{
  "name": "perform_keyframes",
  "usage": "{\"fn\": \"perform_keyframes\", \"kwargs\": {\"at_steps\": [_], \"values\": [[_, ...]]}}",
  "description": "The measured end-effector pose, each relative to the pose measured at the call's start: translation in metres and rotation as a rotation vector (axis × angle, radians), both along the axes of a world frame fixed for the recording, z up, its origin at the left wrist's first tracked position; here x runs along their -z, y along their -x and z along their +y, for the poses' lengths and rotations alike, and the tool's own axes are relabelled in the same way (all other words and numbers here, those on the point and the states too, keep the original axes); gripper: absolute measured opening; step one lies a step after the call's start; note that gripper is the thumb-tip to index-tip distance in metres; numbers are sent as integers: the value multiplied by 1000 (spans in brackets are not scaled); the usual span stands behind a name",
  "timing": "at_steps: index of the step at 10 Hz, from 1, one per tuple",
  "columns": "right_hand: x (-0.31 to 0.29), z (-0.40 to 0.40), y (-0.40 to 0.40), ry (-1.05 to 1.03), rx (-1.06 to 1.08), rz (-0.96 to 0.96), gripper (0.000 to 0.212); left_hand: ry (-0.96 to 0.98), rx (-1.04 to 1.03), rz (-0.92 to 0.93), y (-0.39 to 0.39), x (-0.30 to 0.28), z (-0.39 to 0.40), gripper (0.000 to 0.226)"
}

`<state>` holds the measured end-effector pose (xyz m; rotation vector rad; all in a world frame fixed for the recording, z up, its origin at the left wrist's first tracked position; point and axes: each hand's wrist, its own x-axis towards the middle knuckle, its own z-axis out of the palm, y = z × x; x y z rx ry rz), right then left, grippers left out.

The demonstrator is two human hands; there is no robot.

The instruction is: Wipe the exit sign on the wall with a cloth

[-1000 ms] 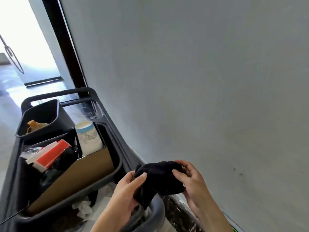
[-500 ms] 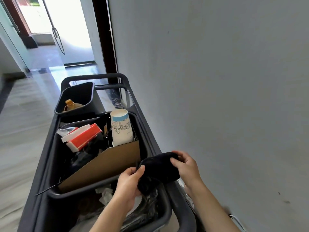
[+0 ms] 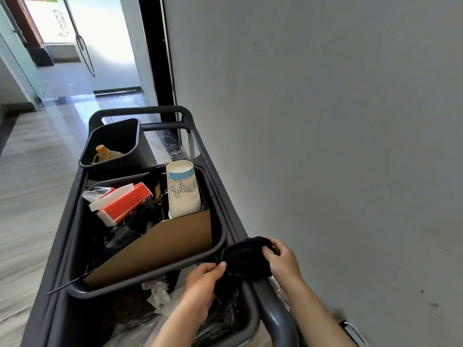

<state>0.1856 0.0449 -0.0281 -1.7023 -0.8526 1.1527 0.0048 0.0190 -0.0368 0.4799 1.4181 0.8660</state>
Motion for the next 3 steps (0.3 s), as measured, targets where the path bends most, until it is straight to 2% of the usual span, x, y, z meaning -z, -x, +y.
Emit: {"fn": "perform_keyframes", "kwargs": {"at_steps": [1,2,3], "values": [[3,1,-2,9,-17,41,22,-11,-18,35,4,-4,-1,12],[2,-2,-8,11,-14,124,37,-85,-77,89,15,-7,-2,9],[-7,-8,-11,17,26,87,45,-153,-88,174,23,-19,-7,9]]}}
